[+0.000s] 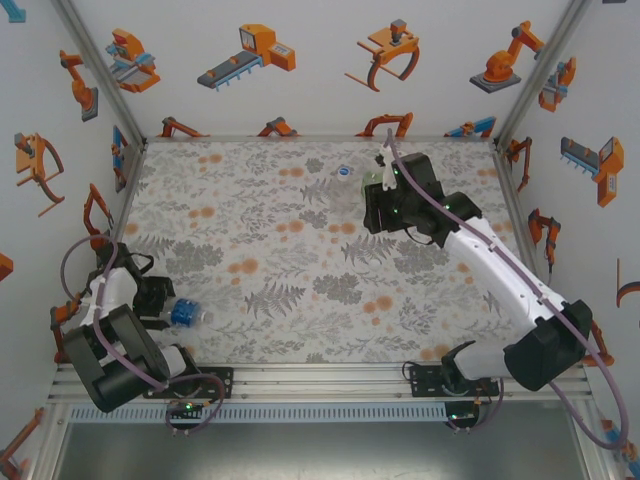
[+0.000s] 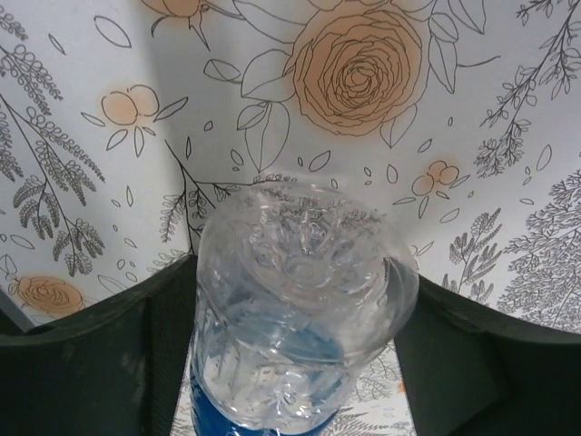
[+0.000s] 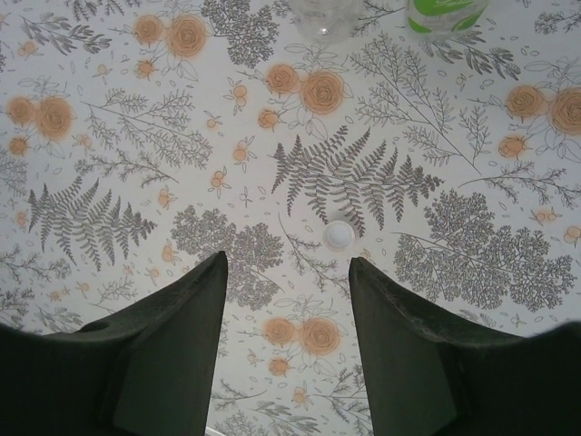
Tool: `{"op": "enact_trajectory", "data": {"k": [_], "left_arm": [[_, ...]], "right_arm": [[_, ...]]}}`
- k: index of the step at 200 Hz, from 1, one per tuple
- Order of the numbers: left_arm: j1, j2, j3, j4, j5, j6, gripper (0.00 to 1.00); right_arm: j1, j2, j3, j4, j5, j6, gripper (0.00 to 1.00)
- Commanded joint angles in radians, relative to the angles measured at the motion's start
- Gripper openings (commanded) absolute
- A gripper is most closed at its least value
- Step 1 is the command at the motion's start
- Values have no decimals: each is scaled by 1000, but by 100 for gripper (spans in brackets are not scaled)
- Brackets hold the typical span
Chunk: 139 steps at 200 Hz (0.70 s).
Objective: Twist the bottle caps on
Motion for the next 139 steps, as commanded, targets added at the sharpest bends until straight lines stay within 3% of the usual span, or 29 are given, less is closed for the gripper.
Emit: {"op": "enact_trajectory", "data": {"k": [1,39,71,111,139], "left_arm": [[6,-17,-14,-8,-12,-9,64],[2,-95,-7,-30,84,-81,49],[-28,-189,-12,-21,181,-243,46],[-170,-265,-6,41,206,-503,43],[-297,-271,-2,128,189,-685,43]], "right_arm": [[-4,-30,-13,-15,7,15,53],[-4,-47,-34,-12,-12,35,53],[-4,-73,-77,44,-76,108,53],[8,-97,-194,304,-224,326,52],[77,-87,-280,549,-221,431,52]]}}
